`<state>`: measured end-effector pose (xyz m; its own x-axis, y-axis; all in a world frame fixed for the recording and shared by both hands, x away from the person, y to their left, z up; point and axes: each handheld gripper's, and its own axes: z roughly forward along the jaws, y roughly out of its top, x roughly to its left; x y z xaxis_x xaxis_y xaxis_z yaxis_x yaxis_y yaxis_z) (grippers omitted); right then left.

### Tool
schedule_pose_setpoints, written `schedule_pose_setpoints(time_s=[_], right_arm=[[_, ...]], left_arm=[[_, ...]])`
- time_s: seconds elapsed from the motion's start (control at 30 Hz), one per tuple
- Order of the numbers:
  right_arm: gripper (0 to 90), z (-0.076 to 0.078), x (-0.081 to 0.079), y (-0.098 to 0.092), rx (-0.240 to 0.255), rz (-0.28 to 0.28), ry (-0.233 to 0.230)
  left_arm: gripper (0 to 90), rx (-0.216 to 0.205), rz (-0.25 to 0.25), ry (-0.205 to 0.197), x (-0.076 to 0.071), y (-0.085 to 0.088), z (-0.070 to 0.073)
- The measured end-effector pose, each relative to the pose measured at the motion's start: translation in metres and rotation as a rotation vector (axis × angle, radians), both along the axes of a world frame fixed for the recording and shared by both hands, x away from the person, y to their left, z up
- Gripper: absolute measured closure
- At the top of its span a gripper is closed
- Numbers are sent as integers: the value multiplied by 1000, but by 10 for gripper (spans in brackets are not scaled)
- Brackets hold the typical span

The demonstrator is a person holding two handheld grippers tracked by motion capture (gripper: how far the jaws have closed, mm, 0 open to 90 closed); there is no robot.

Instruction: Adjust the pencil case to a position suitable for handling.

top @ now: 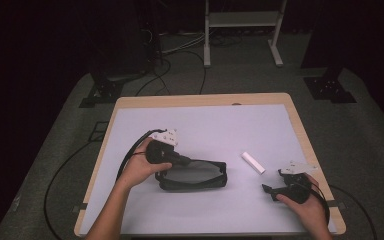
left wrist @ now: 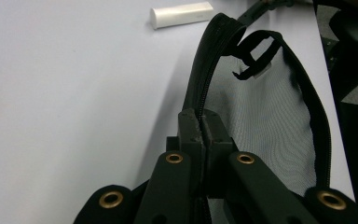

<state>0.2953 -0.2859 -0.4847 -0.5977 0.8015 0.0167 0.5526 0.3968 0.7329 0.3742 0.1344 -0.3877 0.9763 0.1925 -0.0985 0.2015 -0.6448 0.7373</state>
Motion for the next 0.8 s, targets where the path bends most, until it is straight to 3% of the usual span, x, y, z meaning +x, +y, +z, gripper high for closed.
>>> schedule_pose_setpoints(time_s=[0.2,0.47,0.8], right_arm=[[122,0,0,0,-1,1,-1],[122,0,0,0,-1,0,0],[122,0,0,0,-1,1,0]], left_arm=[[889,23,-21,14,-4,-5,-8],[888,25,-28,24,-7,-8,-12],[888,48,10,47,-6,-5,-22]])
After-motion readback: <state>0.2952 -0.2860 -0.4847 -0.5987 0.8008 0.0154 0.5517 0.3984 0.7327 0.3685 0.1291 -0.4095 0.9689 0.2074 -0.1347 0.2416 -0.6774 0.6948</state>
